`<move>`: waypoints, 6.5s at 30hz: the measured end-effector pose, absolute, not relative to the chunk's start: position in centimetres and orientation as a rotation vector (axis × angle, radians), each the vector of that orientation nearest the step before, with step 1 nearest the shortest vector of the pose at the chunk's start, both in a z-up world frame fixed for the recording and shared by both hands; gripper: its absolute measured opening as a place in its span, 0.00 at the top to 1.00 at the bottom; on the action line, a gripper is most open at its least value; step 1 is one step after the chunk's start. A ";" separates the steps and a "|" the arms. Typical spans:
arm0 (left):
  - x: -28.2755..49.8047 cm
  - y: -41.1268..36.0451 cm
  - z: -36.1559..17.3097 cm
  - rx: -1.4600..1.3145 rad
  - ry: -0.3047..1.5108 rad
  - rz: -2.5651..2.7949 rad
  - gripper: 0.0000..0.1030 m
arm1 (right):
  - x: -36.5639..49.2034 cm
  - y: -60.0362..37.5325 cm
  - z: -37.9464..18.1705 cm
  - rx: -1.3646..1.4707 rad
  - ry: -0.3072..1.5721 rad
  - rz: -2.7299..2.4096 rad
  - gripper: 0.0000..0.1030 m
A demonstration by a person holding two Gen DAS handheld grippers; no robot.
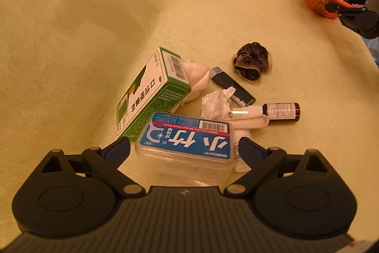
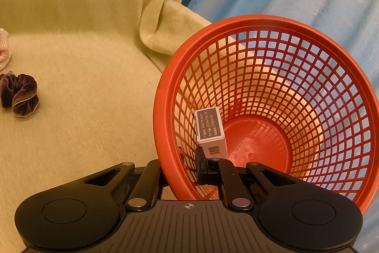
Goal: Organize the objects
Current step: 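Grasp the blue-labelled clear plastic box with the left tool, then carry the blue-labelled box with the left tool into the basket and release, then return the left tool to the pile and grasp the clear plastic cup, then carry the clear cup with the left tool into the basket and release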
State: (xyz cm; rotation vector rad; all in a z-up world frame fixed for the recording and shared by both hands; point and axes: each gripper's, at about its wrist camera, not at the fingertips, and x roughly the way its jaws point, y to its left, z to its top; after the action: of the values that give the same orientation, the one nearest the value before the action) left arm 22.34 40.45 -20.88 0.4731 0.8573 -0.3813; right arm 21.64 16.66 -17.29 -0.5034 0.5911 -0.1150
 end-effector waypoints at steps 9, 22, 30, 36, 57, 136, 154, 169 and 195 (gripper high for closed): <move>21.5 40.4 -20.2 0.417 0.856 -0.334 0.17 | 21.6 16.7 -17.4 -0.515 0.593 -0.113 0.94; 20.5 36.7 -14.4 0.248 0.733 -0.352 0.17 | 21.1 16.8 -17.6 -0.528 0.594 -0.111 0.94; 22.6 32.5 -11.3 0.211 0.678 -0.441 0.17 | 21.1 16.8 -17.6 -0.527 0.594 -0.111 0.94; 23.7 30.1 -10.3 0.224 0.658 -0.509 0.17 | 20.9 16.8 -17.6 -0.522 0.593 -0.109 0.94; 26.8 14.5 -7.9 0.173 0.568 -0.877 0.07 | 21.2 16.8 -17.3 -0.502 0.589 -0.102 0.94; 17.5 42.0 -23.2 0.317 0.921 -0.229 0.31 | 21.9 17.7 -18.2 -0.550 0.630 -0.090 0.90; 19.5 37.3 -15.9 0.133 0.752 -0.221 0.31 | 22.1 17.9 -18.3 -0.551 0.631 -0.090 0.90; 23.7 30.9 -12.5 0.067 0.668 -0.315 0.31 | 22.3 17.6 -18.1 -0.534 0.627 -0.089 0.90; 26.1 20.2 -7.2 0.077 0.558 -0.590 0.13 | 23.4 17.7 -17.6 -0.501 0.625 -0.095 0.91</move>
State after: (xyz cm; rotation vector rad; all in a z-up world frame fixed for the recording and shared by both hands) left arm 26.07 20.17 -7.19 0.0772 0.5584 -0.5896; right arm 23.42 17.65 -17.56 -0.5007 0.6246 -0.0950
